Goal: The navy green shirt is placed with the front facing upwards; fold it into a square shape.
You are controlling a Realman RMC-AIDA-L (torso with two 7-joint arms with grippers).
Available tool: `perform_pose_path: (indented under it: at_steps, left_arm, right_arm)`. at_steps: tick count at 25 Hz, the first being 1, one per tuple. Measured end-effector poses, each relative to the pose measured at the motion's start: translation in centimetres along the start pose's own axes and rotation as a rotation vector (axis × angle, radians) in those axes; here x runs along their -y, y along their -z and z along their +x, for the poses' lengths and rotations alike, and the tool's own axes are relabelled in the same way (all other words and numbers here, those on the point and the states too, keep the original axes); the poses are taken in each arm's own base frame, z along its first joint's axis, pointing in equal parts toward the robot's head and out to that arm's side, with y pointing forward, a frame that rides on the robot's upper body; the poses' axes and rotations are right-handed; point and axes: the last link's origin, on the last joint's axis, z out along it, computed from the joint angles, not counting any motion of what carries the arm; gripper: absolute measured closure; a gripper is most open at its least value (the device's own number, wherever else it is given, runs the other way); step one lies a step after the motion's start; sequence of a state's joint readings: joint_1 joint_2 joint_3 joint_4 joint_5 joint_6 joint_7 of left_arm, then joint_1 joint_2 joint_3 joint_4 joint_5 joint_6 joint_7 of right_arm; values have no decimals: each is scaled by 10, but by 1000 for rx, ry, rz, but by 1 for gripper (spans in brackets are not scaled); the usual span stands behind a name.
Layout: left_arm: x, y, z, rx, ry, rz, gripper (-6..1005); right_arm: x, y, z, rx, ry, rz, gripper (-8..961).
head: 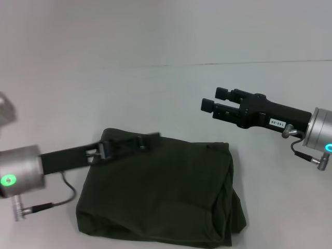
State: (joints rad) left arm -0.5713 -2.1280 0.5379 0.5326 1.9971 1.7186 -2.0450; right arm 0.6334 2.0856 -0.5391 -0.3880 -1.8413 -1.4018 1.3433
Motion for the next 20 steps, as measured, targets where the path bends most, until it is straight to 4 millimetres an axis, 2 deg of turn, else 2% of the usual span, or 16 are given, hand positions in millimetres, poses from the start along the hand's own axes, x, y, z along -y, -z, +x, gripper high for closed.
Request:
perform_pose_path:
  at_steps: [5, 9, 12, 14, 20]
  left_arm:
    - [-5, 36, 0, -91, -290, -1, 303]
    - [-3, 44, -4, -58, -332, 33, 125]
    - [-1, 49, -10, -69, -410, 57, 78]
    - [0, 50, -11, -79, -450, 64, 47]
    - [9, 49, -14, -171, -604, 130, 48]
  right_arm:
    - [-6, 7, -15, -108, -20, -89, 169]
    - [2, 23, -28, -209, -182, -53, 172]
    - [18, 46, -31, -330, -390, 50, 174]
    - [20, 51, -31, -364, -439, 72, 176]
    - [8, 59, -21, -451, -531, 16, 179]
